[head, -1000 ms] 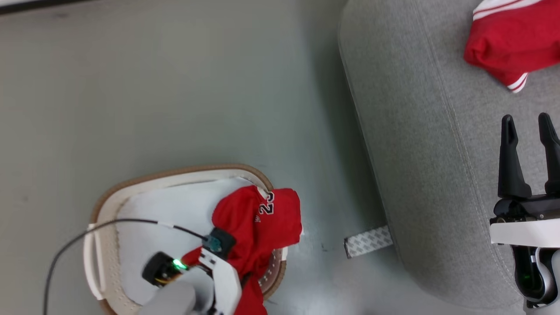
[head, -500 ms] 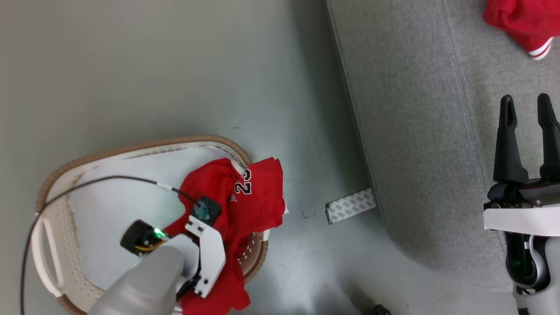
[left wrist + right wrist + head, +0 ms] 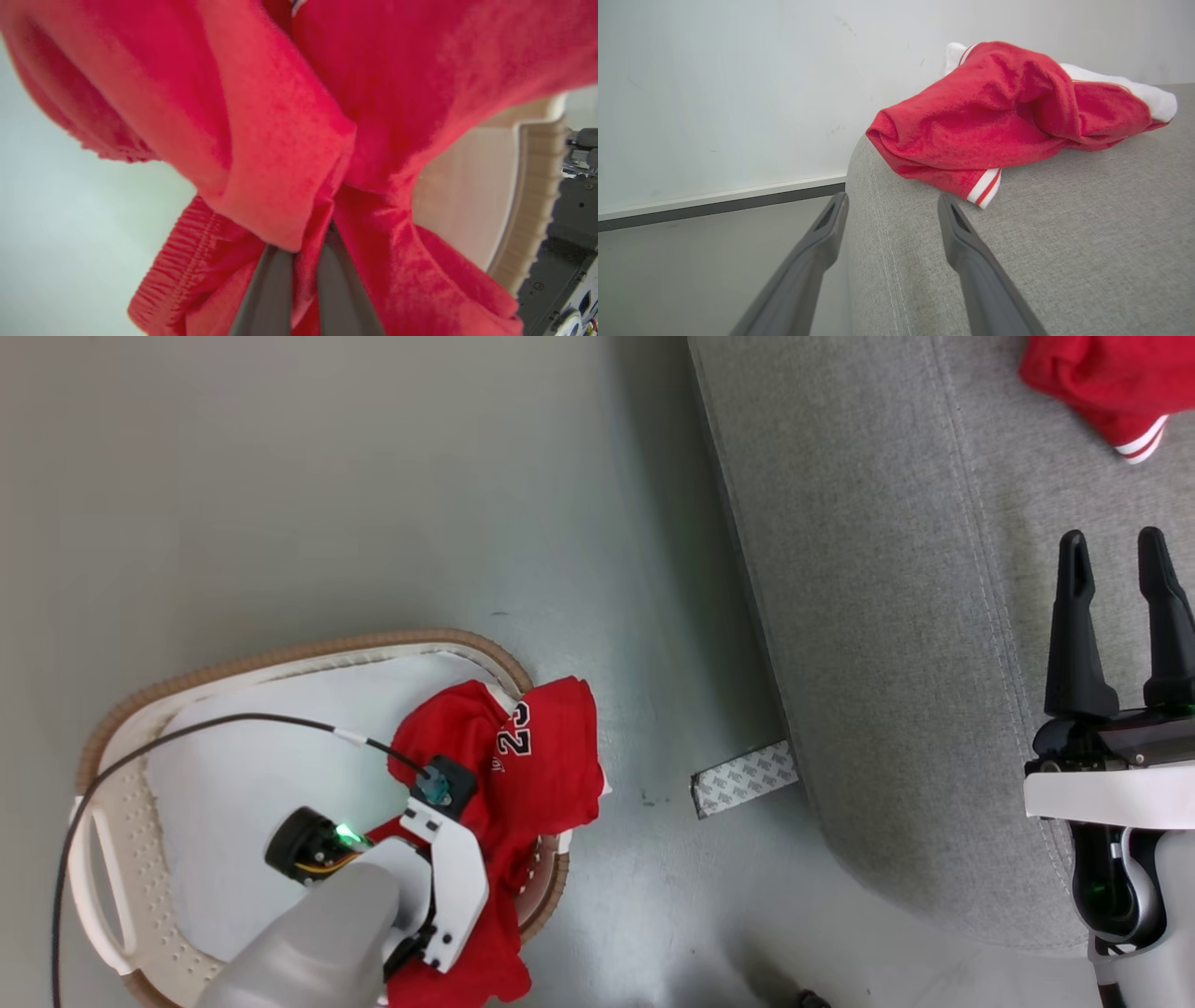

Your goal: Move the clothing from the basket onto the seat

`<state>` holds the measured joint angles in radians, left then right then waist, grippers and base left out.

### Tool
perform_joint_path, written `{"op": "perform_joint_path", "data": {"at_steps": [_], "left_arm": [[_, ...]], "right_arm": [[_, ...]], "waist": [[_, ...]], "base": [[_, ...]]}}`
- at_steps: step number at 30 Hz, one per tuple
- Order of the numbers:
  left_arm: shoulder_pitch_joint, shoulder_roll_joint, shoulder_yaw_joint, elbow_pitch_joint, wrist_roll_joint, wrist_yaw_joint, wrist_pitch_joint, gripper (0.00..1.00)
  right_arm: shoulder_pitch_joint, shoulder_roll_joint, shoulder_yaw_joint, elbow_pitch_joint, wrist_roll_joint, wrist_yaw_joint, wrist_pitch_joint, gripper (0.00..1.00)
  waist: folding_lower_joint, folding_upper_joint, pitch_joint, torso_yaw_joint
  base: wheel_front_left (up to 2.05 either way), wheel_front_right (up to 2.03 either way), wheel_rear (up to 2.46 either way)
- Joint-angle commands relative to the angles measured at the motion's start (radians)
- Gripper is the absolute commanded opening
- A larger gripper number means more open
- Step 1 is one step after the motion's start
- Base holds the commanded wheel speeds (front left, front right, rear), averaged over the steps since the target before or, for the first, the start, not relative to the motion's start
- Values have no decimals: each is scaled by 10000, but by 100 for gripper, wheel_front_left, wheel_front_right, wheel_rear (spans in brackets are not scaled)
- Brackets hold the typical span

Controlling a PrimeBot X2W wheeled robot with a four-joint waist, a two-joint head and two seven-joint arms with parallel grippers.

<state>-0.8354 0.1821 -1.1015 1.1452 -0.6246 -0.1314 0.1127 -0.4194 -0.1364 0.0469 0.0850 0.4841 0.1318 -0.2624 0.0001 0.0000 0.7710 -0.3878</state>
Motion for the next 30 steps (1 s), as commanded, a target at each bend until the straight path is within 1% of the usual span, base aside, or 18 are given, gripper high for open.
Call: {"op": "perform_joint_path", "data": {"at_steps": [1, 4, 7, 11, 14, 15, 16, 20, 23, 25, 30], "left_arm": [[-4, 12, -81, 12, -129, 25, -67, 0], [86, -32, -226, 9, -378, 25, -286, 0], [259, -162, -241, 29, -647, 25, -748, 0], [595, -391, -229, -114, -1074, 25, -1582, 0], [847, -457, -274, -238, -1307, 25, -2124, 0], [981, -559, -324, -317, -1428, 25, -2491, 0], [1069, -585, -337, -337, -1487, 25, -2646, 0], [1336, -637, -359, -487, -1748, 25, -3290, 0], [1618, -675, -365, -817, -1871, 23, -3577, 0], [1751, -591, -379, -1013, -1874, 24, -3670, 0], [2089, -434, -39, -1706, -1840, 93, -3772, 0]], "right_arm": [[-95, -77, 27, 56, -90, -22, -33, 100], [-54, -124, 10, 98, -126, -22, -34, 100], [74, -181, -22, 167, -198, -22, -34, 100], [276, -349, -56, 244, -330, -22, -34, 100], [426, -530, 158, 347, -389, -22, -34, 100], [525, -652, 286, 440, -432, -22, -34, 100], [586, -718, 353, 498, -415, -22, -34, 100], [822, -781, 566, 669, -340, -22, -34, 100], [1083, -779, 751, 870, -297, -22, -32, 100], [1286, -820, 924, 1019, -285, -22, -34, 100], [1795, -766, 1143, 1241, -209, -22, -23, 100]], "waist": [[-1, 0, -101, 24], [-1, 0, -394, 118], [-1, 0, -947, 317], [-1, 0, -1951, 692], [-1, 0, -2713, 981], [-1, 0, -3262, 1226], [-1, 0, -3499, 1327], [-1, 0, -4504, 1762], [-1, 0, -5203, 2083], [-1, 0, -5644, 2287], [-1, 0, -6588, 2703]], "base": [[0, 0, 0], [0, 0, 0], [0, 0, 0], [0, 0, 0], [0, 0, 0], [0, 0, 0], [0, 0, 0], [0, 0, 0], [0, 0, 0], [0, 0, 0], [0, 0, 0]]}}
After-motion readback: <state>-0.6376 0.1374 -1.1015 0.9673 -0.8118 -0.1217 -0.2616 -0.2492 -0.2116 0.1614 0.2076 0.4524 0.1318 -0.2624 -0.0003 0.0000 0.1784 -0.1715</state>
